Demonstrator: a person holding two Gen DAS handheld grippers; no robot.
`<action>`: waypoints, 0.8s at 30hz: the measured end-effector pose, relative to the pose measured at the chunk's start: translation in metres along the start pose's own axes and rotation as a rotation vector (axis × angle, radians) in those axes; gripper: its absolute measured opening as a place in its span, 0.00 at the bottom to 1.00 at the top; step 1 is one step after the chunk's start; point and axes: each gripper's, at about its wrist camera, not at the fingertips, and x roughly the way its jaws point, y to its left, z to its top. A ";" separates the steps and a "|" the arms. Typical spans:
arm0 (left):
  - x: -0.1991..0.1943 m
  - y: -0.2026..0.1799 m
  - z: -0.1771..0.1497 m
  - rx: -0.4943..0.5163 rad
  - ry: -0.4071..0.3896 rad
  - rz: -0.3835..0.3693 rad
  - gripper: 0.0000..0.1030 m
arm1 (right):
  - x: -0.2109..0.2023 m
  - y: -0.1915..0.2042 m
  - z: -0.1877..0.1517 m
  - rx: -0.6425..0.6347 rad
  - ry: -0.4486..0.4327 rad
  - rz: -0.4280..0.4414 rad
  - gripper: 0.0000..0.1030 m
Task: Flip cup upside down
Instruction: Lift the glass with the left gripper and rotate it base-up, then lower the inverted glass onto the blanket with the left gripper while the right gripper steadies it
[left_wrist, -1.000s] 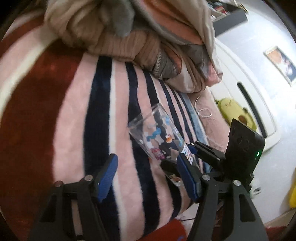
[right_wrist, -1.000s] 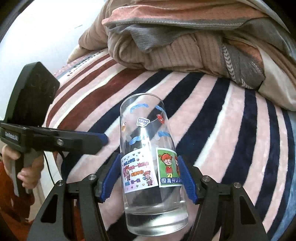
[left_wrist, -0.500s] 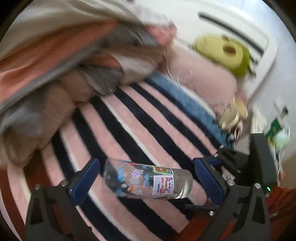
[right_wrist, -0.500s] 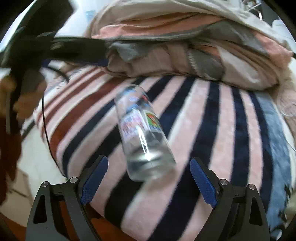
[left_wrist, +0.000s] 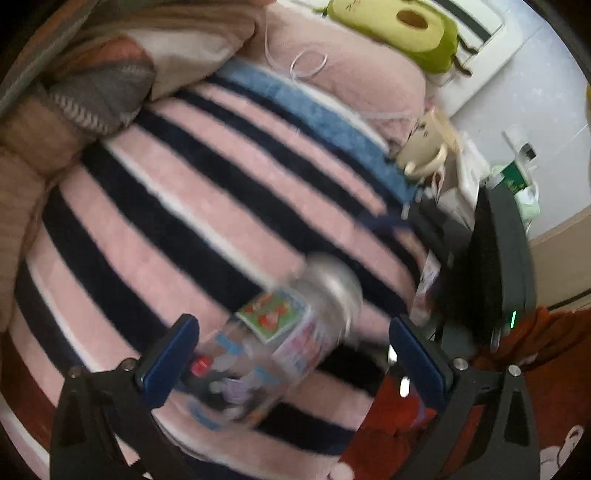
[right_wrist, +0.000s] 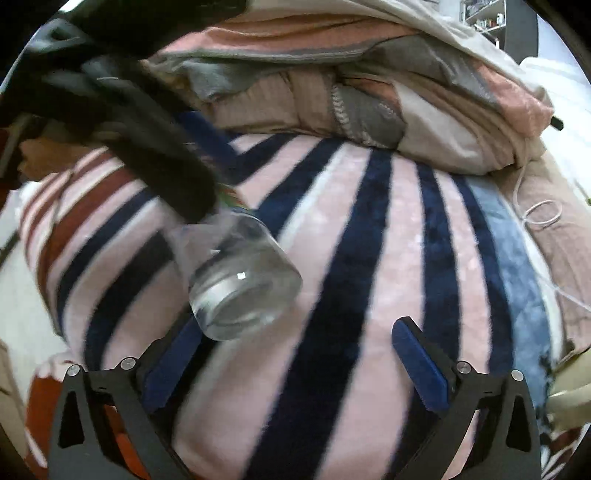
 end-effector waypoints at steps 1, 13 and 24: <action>0.006 0.002 0.002 -0.007 0.017 0.005 0.99 | 0.003 -0.005 0.002 0.006 0.006 -0.024 1.00; 0.009 -0.003 -0.022 -0.092 -0.059 0.027 0.95 | 0.015 -0.066 0.039 0.158 0.041 0.007 1.00; 0.012 0.004 -0.027 -0.174 -0.113 0.171 0.59 | 0.032 -0.077 0.020 0.726 0.129 0.783 0.98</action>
